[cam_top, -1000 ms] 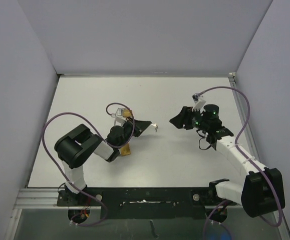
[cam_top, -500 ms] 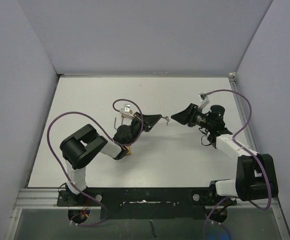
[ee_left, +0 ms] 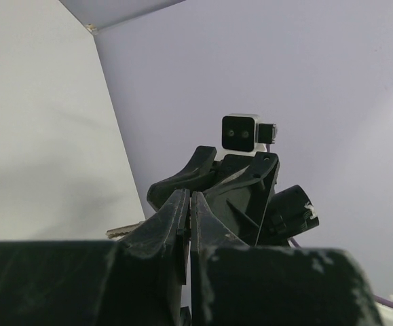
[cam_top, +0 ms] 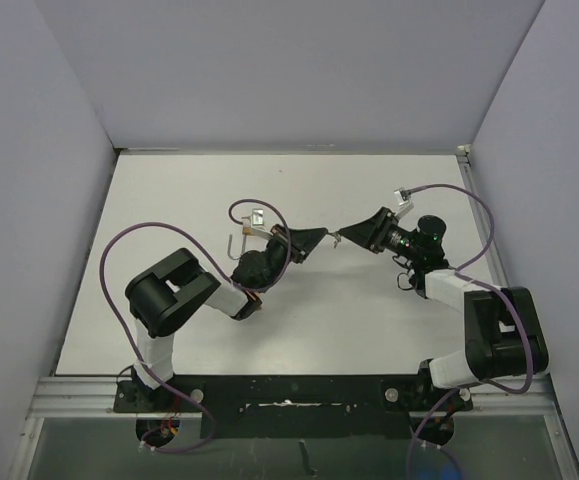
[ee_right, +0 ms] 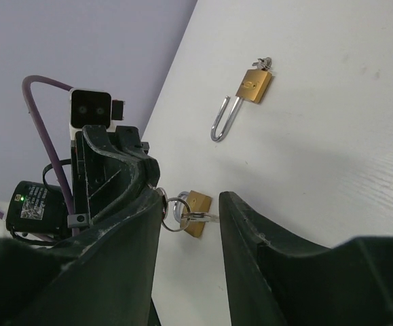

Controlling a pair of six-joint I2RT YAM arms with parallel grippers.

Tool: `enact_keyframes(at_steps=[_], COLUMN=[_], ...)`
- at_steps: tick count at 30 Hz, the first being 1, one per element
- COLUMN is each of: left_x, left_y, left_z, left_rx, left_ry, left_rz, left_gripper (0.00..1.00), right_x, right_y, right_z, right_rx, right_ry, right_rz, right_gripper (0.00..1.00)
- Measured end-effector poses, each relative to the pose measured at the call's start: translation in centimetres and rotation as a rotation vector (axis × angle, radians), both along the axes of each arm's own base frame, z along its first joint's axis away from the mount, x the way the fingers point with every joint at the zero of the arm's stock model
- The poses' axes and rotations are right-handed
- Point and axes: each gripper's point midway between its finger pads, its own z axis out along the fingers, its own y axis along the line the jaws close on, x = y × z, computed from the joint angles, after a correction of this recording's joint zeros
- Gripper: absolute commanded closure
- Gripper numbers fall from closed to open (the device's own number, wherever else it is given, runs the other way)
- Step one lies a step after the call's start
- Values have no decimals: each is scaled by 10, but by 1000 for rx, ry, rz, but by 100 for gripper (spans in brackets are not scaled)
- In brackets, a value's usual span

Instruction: Unlock with the key

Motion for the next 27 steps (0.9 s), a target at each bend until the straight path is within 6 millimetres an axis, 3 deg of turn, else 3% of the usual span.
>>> enact_keyframes(at_steps=[9, 19, 27], left_x=[2, -1, 1], left_y=[-4, -13, -13], left_z=[7, -2, -2], left_rx=[-16, -12, -18], left_ry=[-11, 0, 3], left_rz=[5, -11, 7], left_gripper=[100, 100, 100], right_x=[0, 0, -2], right_y=[4, 6, 7], right_z=[6, 6, 7], right_rx=[64, 109, 122], right_ry=[-17, -8, -8], right_rz=[16, 34, 37], right_gripper=[68, 79, 79])
